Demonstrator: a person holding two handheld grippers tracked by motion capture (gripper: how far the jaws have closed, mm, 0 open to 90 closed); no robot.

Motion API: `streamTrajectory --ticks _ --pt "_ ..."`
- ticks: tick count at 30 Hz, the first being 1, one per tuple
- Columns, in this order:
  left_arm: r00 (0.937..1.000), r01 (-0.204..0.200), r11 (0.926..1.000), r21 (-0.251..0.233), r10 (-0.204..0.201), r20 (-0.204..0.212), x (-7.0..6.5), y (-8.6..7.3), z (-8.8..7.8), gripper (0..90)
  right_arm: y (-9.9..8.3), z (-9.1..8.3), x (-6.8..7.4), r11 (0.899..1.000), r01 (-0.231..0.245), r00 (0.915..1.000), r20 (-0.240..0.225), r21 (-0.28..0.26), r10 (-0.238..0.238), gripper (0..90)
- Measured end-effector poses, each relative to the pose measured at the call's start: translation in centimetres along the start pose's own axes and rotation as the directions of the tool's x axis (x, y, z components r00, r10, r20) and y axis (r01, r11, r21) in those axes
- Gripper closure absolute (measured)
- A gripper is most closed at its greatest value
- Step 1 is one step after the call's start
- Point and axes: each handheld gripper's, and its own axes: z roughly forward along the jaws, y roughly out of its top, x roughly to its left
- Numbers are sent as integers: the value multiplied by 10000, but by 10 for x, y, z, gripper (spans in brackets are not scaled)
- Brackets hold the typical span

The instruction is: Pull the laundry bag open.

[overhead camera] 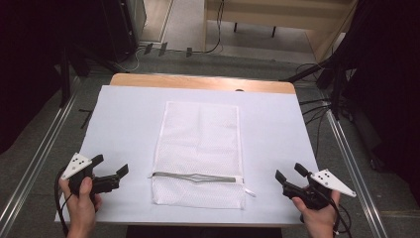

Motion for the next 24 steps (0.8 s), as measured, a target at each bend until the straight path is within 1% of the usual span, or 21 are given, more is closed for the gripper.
streamTrajectory --ticks 1,2,3,4,8,12,13,15,16,17,21,22,24 --pt "9999 -114 9999 -9 114 27 1 0 -1 0 0 -2 -7 10000 -19 9999 149 -34 20 214" --pt "9999 -114 9999 -9 114 27 1 0 -1 0 0 -2 -7 10000 -19 9999 149 -34 20 214" --pt "9998 -196 9998 -8 196 0 1 0 -1 0 0 -4 -14 10000 -80 9996 256 -57 82 207" --pt "9996 -269 9996 11 269 9 1 0 -1 0 0 -4 -14 10000 -80 9996 256 -57 82 207" --pt "9996 -281 9996 -27 281 8 4 0 -3 0 0 -8 -25 9999 -87 9990 442 -89 91 201" --pt "9998 -147 9999 -47 146 -162 10 0 -7 0 -1 -13 -35 9999 -49 9985 550 -122 56 192" --pt "9999 -56 10000 -62 55 -164 12 0 -7 0 -1 -14 -37 9999 -61 9982 589 -147 70 192" --pt "9995 31 10000 -59 -33 -301 15 0 -9 0 -2 -16 -43 9998 -148 9979 634 -143 157 192" --pt "9996 54 9999 -85 -56 -287 16 -1 -10 0 -2 -17 -45 9996 -223 9973 699 -147 233 192" --pt "9995 106 9999 -110 -109 -313 16 -1 -10 0 -3 -18 -47 9996 -257 9970 723 -133 266 192" --pt "9995 55 10000 -83 -57 -317 16 -1 -10 0 -4 -20 -52 9993 -317 9952 921 -185 332 188" --pt "9995 72 9999 -100 -75 -297 15 -1 -9 0 -4 -20 -52 9993 -317 9952 921 -185 332 188" --pt "9995 -26 10000 -36 25 -328 14 -1 -8 0 -4 -20 -52 9993 -344 9955 878 -140 355 185"
